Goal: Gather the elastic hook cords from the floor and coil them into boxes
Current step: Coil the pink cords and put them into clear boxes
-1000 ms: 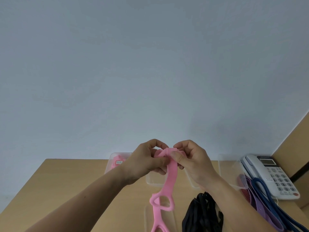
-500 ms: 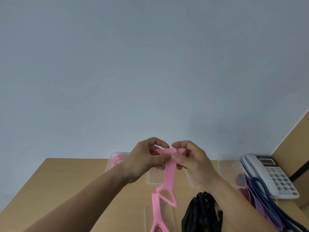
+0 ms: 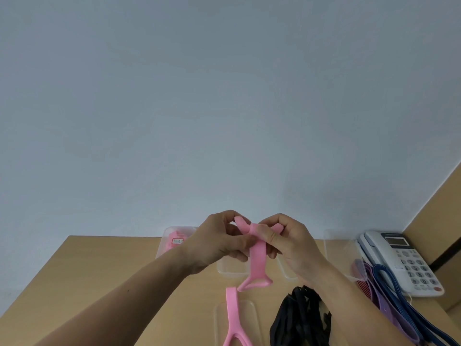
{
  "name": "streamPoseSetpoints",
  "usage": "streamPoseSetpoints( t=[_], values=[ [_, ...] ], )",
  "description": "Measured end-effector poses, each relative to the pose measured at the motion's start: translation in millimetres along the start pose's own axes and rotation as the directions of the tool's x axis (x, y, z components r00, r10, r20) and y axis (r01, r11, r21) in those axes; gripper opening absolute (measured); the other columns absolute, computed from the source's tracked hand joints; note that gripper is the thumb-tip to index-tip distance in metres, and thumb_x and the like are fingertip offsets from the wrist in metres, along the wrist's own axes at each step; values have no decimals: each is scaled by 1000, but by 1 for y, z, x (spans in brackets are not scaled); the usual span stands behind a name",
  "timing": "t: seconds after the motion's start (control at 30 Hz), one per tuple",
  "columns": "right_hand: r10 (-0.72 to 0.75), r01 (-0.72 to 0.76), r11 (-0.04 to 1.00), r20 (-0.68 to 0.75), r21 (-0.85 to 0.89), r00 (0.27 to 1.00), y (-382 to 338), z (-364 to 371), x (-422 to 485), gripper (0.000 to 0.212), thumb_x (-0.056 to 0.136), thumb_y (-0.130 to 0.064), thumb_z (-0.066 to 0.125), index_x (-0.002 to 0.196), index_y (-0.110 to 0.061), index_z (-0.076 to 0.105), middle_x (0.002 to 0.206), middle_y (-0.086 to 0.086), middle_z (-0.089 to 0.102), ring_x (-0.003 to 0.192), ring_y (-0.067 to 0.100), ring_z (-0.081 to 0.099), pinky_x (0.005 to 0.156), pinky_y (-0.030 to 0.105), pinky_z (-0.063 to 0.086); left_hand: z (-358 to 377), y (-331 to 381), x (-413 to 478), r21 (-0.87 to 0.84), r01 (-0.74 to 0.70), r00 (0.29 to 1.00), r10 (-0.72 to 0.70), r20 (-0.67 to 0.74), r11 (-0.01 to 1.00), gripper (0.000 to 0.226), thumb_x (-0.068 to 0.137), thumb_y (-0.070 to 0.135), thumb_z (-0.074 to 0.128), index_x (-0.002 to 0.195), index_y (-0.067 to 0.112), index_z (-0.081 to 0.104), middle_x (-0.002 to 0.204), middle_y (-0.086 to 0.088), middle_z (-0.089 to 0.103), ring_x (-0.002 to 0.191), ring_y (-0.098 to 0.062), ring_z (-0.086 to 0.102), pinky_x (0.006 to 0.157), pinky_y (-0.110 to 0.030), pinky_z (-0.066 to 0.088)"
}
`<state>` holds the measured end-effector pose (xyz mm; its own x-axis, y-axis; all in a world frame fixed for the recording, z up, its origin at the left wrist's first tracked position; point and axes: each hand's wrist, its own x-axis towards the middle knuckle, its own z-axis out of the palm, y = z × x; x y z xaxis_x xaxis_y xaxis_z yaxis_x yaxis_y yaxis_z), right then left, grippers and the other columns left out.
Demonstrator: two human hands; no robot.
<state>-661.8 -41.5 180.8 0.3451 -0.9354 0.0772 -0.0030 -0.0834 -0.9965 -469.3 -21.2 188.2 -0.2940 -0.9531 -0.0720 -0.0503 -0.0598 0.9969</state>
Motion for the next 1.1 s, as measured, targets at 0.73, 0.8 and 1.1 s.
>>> streamPoseSetpoints(
  t=[0.73,0.8,1.1],
  values=[
    [-50,49,999,41,15,998,9,-3,-1,37,64,-14,83,93,-29,68,92,2,71,87,20,68,77,32,57,1,3,1,-181,2,1000,-4,-10,983,33,76,9,74,106,0,62,91,-18,68,78,-30,68,73,-38,58],
    [-32,29,997,46,70,998,9,-3,-1,41,62,-21,84,99,-27,68,99,10,69,87,22,67,75,33,56,1,1,2,-164,-52,998,47,-33,985,28,76,5,74,102,4,65,96,-20,67,82,-32,69,73,-37,57],
    [106,-108,992,32,59,994,1,-4,5,36,77,-44,74,84,-9,71,76,11,69,64,22,61,54,31,50,2,-8,6,-28,-174,981,171,-88,984,26,76,9,77,99,17,66,102,-3,70,91,-29,72,78,-35,56]
  ],
)
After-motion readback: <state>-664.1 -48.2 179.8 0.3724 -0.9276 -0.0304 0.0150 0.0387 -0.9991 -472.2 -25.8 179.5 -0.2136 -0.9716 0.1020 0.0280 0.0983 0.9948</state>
